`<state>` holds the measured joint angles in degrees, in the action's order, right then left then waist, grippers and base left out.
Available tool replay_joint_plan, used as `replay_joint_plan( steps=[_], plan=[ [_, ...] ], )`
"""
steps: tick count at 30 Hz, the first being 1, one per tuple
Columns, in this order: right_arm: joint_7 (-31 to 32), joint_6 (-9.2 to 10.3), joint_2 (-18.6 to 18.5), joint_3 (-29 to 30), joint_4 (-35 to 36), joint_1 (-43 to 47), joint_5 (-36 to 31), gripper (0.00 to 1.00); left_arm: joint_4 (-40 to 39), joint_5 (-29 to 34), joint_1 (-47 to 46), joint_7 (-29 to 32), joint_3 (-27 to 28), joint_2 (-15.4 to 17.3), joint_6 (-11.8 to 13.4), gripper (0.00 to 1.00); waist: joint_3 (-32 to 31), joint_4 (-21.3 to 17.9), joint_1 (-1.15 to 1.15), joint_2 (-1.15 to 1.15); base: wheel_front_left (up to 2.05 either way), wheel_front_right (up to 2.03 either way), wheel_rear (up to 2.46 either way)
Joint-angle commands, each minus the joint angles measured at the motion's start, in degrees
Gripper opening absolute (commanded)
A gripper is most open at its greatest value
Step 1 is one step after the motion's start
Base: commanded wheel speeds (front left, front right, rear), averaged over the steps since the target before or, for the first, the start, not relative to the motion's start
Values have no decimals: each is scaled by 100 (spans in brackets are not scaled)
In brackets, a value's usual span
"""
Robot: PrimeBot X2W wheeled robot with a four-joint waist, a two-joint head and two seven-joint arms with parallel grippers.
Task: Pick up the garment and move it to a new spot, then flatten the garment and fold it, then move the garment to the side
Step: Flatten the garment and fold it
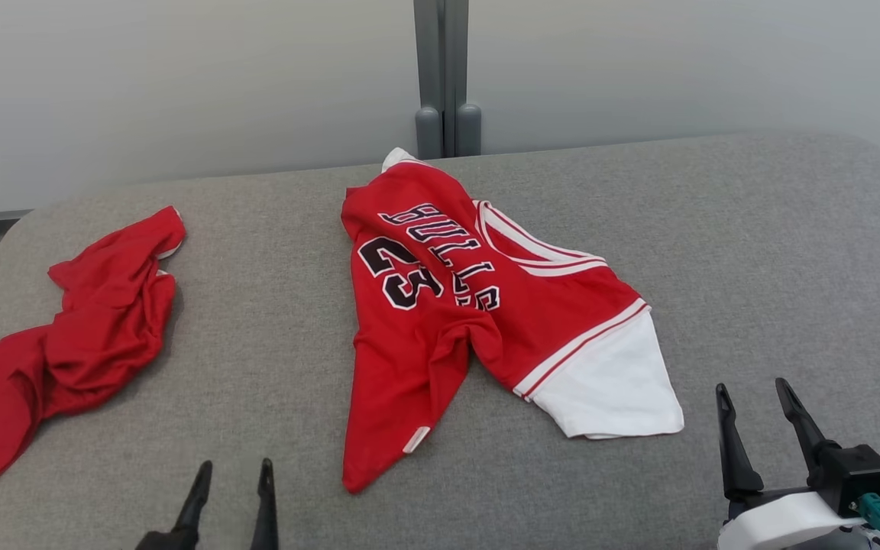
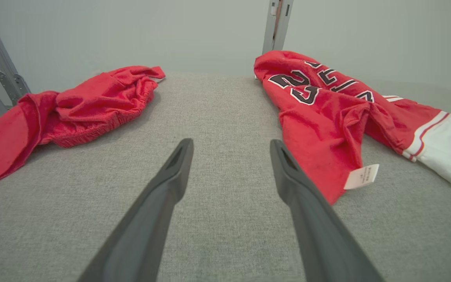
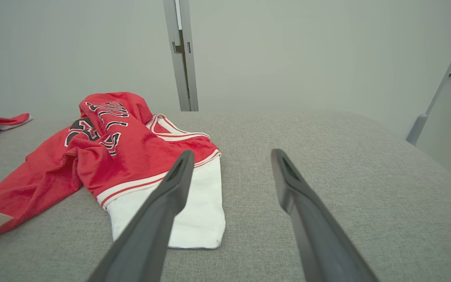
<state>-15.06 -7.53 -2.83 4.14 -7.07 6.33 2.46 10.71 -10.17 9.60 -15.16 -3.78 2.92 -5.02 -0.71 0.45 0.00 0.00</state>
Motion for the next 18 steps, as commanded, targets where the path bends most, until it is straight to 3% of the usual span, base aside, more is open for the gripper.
replay_joint_plan(
  steps=[1, 5, 14, 18],
  plan=[
    [-18, 8, -10, -21, -67, -111, 29, 100, 101, 91, -128, 1, -143, -2, 3, 100, 11, -26, 0, 0, 0, 0, 0],
    [116, 8, -178, -112, -503, -424, -54, 100, 301, 358, -410, 616, -639, 39, -38, 100, 60, -64, 0, 0, 0, 0, 0],
    [2879, 8, -747, -716, -992, -1673, -31, 100, -288, 550, -994, 2902, -1540, 199, -187, 100, 617, -128, 0, 0, 0, 0, 0],
    [3659, 8, -876, -980, -1043, -2013, 71, 100, -444, 516, -1191, 3559, -1727, 334, -211, 100, 872, -100, 0, 0, 0, 0, 0]
  ],
)
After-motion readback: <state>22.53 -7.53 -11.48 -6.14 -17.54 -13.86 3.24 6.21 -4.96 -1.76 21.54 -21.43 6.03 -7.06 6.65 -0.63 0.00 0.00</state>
